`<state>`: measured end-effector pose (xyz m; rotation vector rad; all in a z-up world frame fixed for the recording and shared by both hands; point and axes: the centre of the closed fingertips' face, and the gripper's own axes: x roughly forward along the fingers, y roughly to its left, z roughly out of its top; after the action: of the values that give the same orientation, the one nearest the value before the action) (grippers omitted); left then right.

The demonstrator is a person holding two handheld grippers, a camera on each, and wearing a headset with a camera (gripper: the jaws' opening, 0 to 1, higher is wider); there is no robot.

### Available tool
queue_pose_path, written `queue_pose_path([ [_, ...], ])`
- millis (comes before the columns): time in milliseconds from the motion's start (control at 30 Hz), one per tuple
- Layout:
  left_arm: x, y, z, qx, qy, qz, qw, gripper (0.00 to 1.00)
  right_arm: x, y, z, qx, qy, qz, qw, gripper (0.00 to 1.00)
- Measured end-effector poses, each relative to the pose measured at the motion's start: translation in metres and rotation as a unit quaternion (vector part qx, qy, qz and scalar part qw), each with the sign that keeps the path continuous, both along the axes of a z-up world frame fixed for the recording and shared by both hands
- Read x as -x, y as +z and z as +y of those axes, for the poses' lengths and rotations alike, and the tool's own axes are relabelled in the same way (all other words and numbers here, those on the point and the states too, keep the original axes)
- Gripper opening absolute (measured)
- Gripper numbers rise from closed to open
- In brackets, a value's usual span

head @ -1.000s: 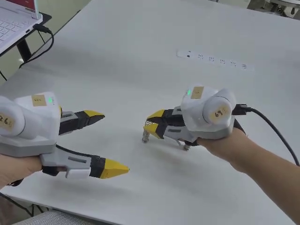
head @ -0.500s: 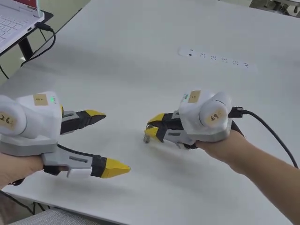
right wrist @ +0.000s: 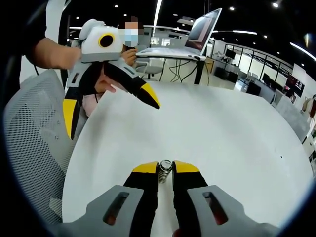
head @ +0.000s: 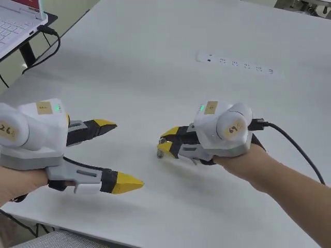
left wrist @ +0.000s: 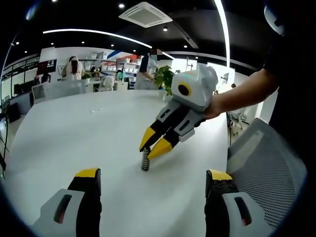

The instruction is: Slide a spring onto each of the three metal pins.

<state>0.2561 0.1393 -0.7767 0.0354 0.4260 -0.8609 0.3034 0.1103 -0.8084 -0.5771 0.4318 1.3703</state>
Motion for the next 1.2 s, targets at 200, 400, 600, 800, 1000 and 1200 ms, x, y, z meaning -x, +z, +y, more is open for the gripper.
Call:
queue_pose_path([
  [200, -0.001, 0.002, -0.001, -0.001, -0.002, -0.002, 1.0, 0.84, 0.0, 0.0, 0.001, 0.001, -0.001, 0.005, 1.0, 0.08],
  [400, -0.003, 0.005, -0.001, -0.004, -0.003, -0.003, 1.0, 0.84, 0.0, 0.0, 0.0, 0.002, -0.002, 0.012, 0.9999, 0.08],
  [600, -0.005, 0.008, -0.004, -0.008, -0.007, -0.007, 0.9999, 0.84, 0.001, 0.002, 0.001, -0.002, -0.002, 0.014, 0.9999, 0.09],
  [800, -0.006, 0.01, -0.007, -0.009, -0.01, -0.009, 0.9999, 0.84, -0.001, 0.002, 0.0, -0.001, -0.005, 0.012, 0.9999, 0.12],
  [1000, -0.008, 0.014, -0.013, -0.013, -0.019, -0.013, 0.9997, 0.84, -0.001, 0.005, 0.001, -0.006, -0.004, 0.011, 0.9999, 0.13],
  [1200, -0.013, 0.018, -0.017, -0.014, -0.024, -0.02, 0.9994, 0.85, -0.002, 0.009, 0.002, -0.012, -0.007, 0.009, 0.9999, 0.16],
])
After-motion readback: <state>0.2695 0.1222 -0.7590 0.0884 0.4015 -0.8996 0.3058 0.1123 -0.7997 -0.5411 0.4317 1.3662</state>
